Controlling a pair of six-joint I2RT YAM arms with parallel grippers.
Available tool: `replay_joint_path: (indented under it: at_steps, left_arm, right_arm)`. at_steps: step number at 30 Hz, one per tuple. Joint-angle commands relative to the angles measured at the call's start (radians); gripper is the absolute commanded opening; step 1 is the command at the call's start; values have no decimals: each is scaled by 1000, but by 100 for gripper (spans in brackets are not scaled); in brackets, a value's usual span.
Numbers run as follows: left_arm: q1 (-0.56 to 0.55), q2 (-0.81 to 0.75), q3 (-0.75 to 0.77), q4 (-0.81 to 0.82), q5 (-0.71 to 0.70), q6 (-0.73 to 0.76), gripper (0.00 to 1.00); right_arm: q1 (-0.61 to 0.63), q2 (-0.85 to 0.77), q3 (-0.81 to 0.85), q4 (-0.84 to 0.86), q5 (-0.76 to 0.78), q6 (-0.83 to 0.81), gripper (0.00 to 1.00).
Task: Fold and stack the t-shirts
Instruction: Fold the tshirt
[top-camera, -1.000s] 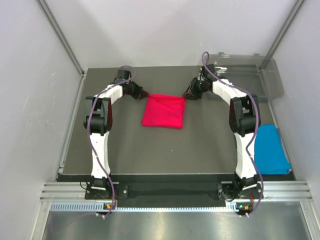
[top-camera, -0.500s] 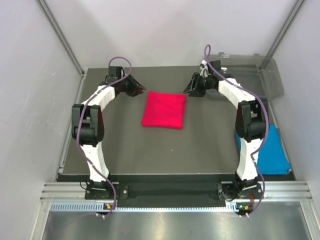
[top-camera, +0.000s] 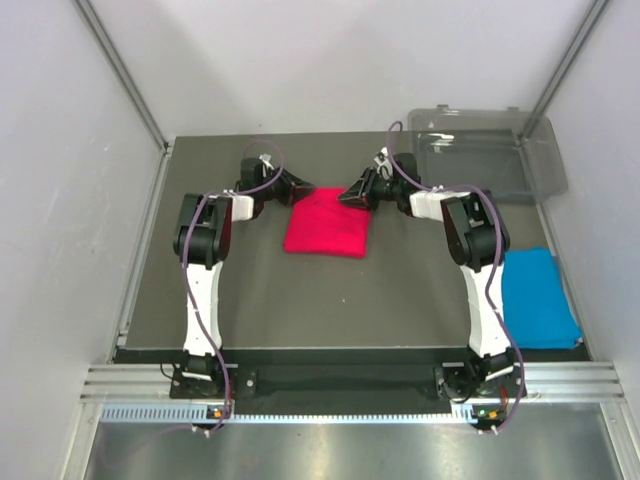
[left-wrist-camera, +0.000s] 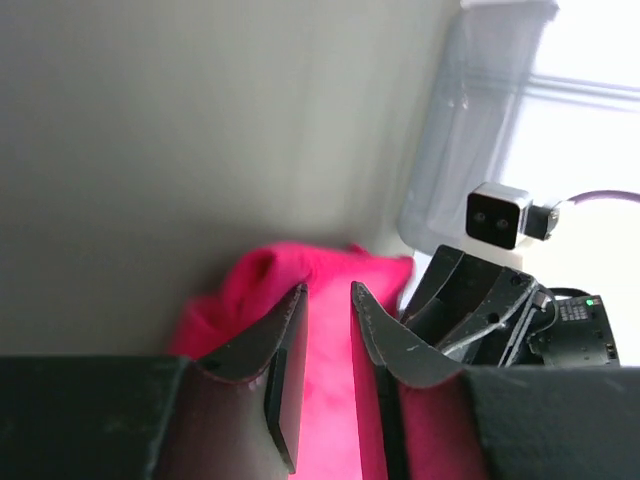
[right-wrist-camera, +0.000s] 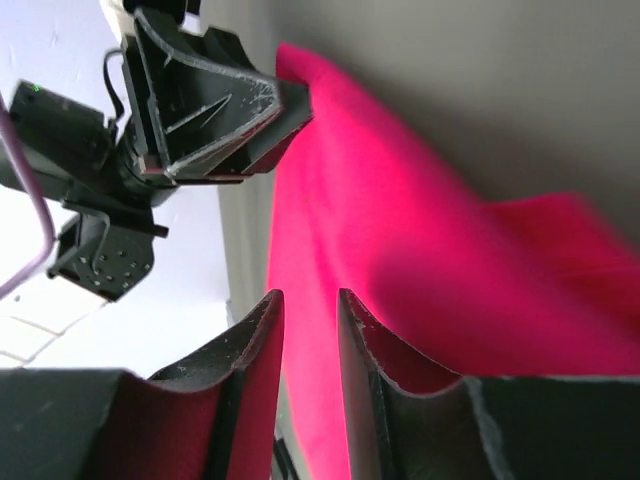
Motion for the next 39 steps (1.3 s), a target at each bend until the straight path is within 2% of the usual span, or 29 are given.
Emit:
replay_joint_path:
  at_steps: [1, 4, 9, 13, 16, 19, 20, 22, 23, 26, 28, 31, 35, 38, 39]
  left_arm:
    - [12, 76, 83, 163, 23, -43, 28]
    - [18, 147, 149, 118, 24, -28, 27]
    - [27, 153, 230, 3, 33, 60, 27]
    - [26, 8, 221, -172, 24, 173, 29]
    - [15, -128, 136, -241, 24, 221, 29]
    - [-6, -277, -5, -248, 24, 238, 29]
    - [-14, -313, -85, -243, 24, 229, 29]
    - [-41, -396, -171, -196, 32, 212, 29]
    - [-52, -417, -243, -185, 32, 201, 29]
    - [-77, -457, -383, -105, 36, 158, 28]
    - [-75, -451, -440, -30, 41, 131, 27]
    - [-71, -405, -492, -49, 49, 165, 27]
    - [-42, -333, -510, -83, 61, 268, 26]
    - [-14, -316, -477, -149, 102, 317, 24]
    - [-12, -353, -469, -175, 90, 333, 24]
  right_arm:
    - [-43, 49, 49, 111, -1, 26, 29]
    - [-69, 106, 111, 57, -1, -23, 29]
    - [-99, 161, 331, -277, 13, -215, 29]
    - [-108, 116, 459, -518, 73, -330, 31]
    - [-108, 24, 488, -642, 108, -398, 32]
    - [-93, -78, 418, -655, 71, -415, 33]
    - [-88, -125, 349, -646, 55, -407, 33]
    - [-59, -176, 243, -539, -8, -381, 33]
    - [-33, -222, 127, -484, -27, -337, 33]
    - [24, -271, -86, -228, -107, -205, 32]
    - [52, -276, -157, -158, -124, -180, 32]
    - [72, -254, -260, -83, -145, -161, 31]
    - [11, -205, -322, -119, -156, -245, 31]
    - [-39, -214, -303, -251, -159, -362, 30]
    - [-45, -228, -293, -364, -156, -400, 30]
